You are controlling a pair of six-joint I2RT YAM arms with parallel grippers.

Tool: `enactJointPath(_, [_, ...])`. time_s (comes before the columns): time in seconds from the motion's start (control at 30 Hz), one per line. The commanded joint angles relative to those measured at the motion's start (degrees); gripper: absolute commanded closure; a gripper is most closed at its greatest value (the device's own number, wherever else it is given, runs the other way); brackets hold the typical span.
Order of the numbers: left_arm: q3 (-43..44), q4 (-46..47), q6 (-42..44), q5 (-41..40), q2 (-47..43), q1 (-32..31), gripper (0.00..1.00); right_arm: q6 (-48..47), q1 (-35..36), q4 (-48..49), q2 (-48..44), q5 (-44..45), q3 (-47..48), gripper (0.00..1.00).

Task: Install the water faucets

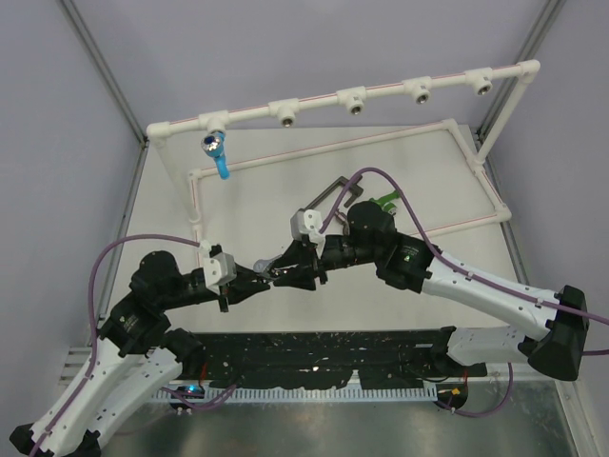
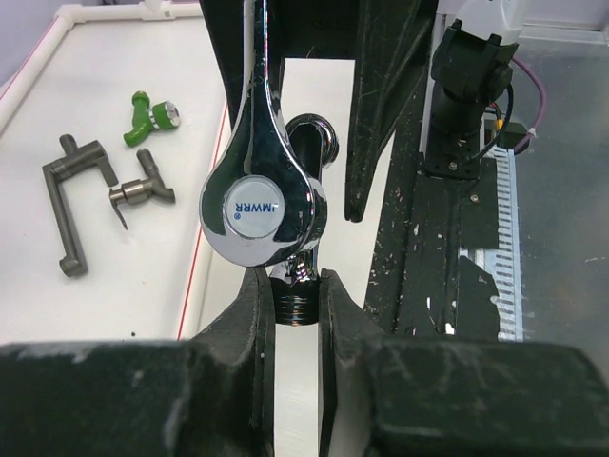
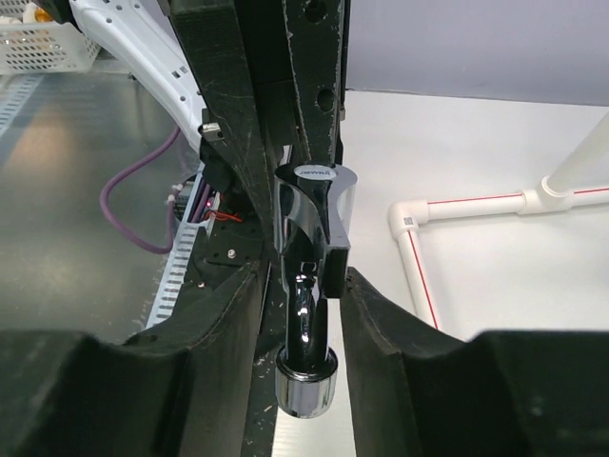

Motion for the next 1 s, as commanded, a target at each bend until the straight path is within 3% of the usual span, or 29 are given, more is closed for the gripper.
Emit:
enactJointPath(0.0, [0.55,3.36,-0.09,0.27,-0.56,0.05,1.00,1.24,0.27,4.09,0.61,-2.36,1.19,0.53])
enactJointPath(0.17, [0.55,3.62,-0.35,0.27,-0.56,0.13,1.00,1.77,0.54,4.71,2.11,-2.62,1.80,0.51])
enactJointPath(0.5, [0.55,3.80,-0.70,0.70,-0.82,0.05,1.00,2.65,0.80,5.50,4.31,-2.27,2.59,0.64])
enactJointPath(0.97, [0.90,3.01,-0.26,1.23,0.15,0.13,1.00,2.12,0.80,4.62,4.22,-3.59,3.82,0.68])
